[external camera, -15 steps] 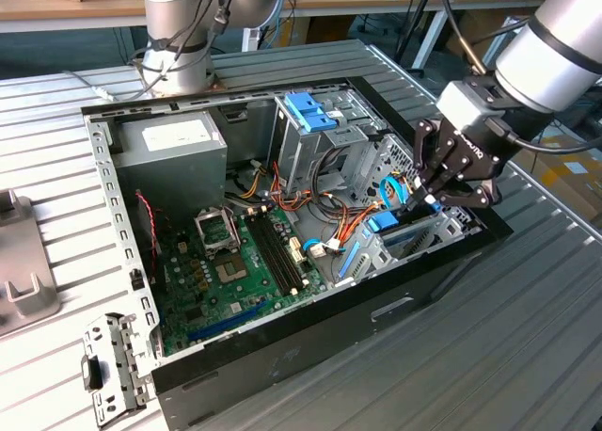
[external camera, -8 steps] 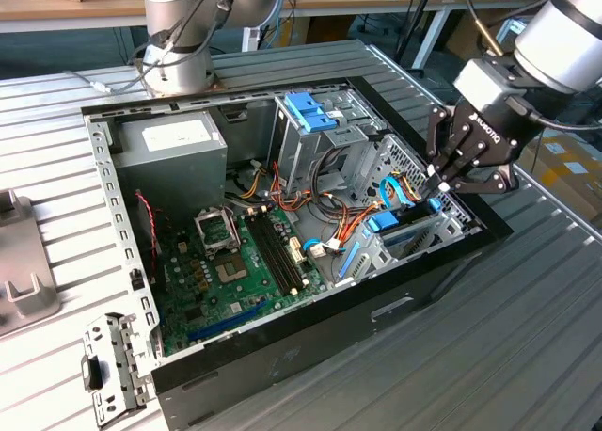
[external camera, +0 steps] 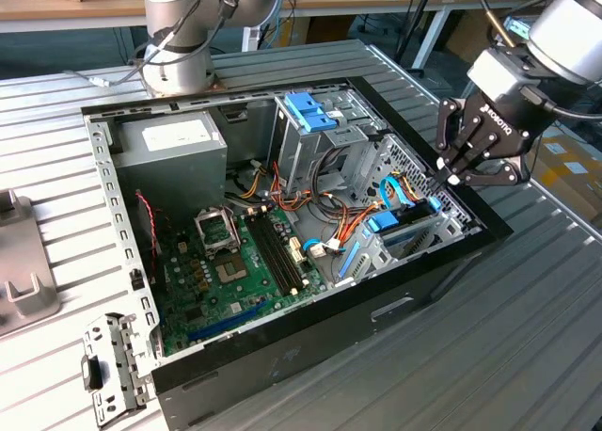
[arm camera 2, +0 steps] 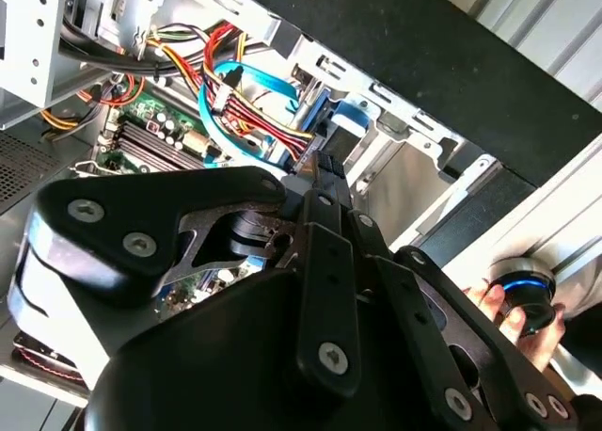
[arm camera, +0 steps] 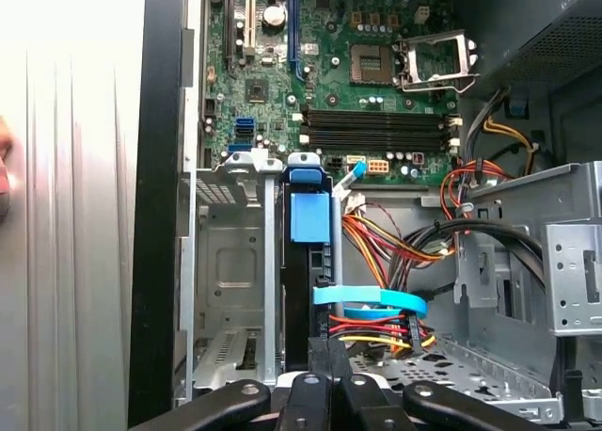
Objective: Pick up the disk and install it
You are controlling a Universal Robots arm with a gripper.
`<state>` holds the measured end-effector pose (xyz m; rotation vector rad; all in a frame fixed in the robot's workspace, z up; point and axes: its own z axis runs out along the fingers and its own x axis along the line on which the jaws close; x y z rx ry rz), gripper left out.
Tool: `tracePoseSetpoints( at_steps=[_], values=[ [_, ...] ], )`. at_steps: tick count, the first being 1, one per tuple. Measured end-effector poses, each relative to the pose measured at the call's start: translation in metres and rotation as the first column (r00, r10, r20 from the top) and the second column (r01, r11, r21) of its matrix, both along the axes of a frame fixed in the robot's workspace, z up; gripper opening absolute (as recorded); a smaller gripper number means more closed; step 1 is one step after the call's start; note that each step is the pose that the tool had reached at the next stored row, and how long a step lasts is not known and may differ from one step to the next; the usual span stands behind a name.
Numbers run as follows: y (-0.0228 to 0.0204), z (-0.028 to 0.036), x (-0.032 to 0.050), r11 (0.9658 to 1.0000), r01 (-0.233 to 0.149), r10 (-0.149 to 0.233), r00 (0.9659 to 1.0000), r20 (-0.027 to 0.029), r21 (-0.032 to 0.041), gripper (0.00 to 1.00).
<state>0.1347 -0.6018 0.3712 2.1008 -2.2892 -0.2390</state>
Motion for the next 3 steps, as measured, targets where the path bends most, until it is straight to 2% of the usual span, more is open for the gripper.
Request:
tracePoseSetpoints(
  at_steps=[3],
  values=[
    [0.0, 0.0, 0.0003, 1.0, 0.0, 0.0, 1.0, 0.0, 0.0, 0.11]
  ],
)
